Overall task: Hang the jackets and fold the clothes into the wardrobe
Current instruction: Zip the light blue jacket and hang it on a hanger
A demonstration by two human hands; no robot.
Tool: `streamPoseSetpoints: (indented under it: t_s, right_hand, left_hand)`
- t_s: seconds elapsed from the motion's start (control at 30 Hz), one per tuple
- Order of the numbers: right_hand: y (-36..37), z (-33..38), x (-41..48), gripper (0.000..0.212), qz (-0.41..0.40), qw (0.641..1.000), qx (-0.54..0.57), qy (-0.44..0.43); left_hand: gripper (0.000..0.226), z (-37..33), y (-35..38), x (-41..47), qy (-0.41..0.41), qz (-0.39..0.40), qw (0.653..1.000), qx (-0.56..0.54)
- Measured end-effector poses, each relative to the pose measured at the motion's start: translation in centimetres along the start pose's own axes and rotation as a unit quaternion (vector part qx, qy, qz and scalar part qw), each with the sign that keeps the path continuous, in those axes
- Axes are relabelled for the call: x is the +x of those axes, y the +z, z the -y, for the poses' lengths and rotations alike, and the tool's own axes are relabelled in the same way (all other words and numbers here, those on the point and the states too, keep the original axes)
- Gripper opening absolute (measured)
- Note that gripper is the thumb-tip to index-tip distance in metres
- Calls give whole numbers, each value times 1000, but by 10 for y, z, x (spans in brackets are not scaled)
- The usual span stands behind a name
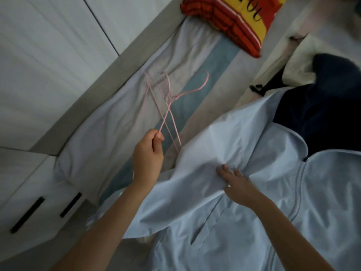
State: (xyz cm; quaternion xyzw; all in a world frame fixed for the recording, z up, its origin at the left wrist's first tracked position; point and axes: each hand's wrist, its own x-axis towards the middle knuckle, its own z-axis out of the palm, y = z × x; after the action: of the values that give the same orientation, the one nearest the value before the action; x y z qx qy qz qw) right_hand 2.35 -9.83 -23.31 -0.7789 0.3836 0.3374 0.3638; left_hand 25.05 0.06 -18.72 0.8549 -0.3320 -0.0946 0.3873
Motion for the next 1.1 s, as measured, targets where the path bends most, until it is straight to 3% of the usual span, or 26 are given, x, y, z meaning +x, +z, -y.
streamPoseSetpoints:
  t_s: [0.07,0.13,0.17,0.23,0.33,0.4,0.43,0.53,0.57,0.67,0.73,0.8,0.9,1.03,1.1]
  right_hand:
    - [1,2,0,54,-55,997,58,-7]
    - [-7,11,-10,32,-149,963,225,-22]
    - [-14,17,-18,32,-189,920,339,-48]
    - [-31,25,-37,40,-206,794,559,-123]
    - [-52,35,-60,62,-167,637,729,-184]
    - [-68,35,-70,73,-176,584,774,-172]
    - [-74,33,-73,68,-187,568,786,-154]
    - [-83,22,-79,22,-216,496,839,-63]
    - [-82,17,-78,17,-212,471,855,-40]
    - [-73,-4,-85,29,-192,465,864,-24]
    - [-62,-21,-95,31,-183,480,857,-37]
    - [-50,-37,-105,30,-174,484,856,-46]
    - [-37,-58,-119,27,-162,481,860,-39]
    - [-26,-75,-133,24,-147,493,857,-29]
    - [-22,-78,-136,25,-141,497,856,-34]
  left_hand:
    - [20,-15,-3,-9,37,29,998,-30]
    - [19,-33,-2,-18,72,57,995,-43]
    - [20,-42,0,-24,84,67,993,-48]
    - [22,-62,5,-38,89,87,991,-58]
    - [25,-80,12,-65,91,92,991,-33]
    - [26,-88,18,-87,108,106,988,-23]
    - [26,-92,22,-97,112,117,987,-24]
    - [24,-98,32,-120,142,139,980,-11]
    - [22,-98,34,-125,155,150,976,-3]
    - [22,-101,37,-131,170,200,965,12]
    - [29,-104,39,-123,98,226,967,-71]
    - [26,-102,46,-106,54,183,971,-143]
    - [38,-96,57,-63,55,120,984,-119]
    - [56,-101,81,-15,172,260,950,31]
    - [55,-107,95,-8,172,320,931,41]
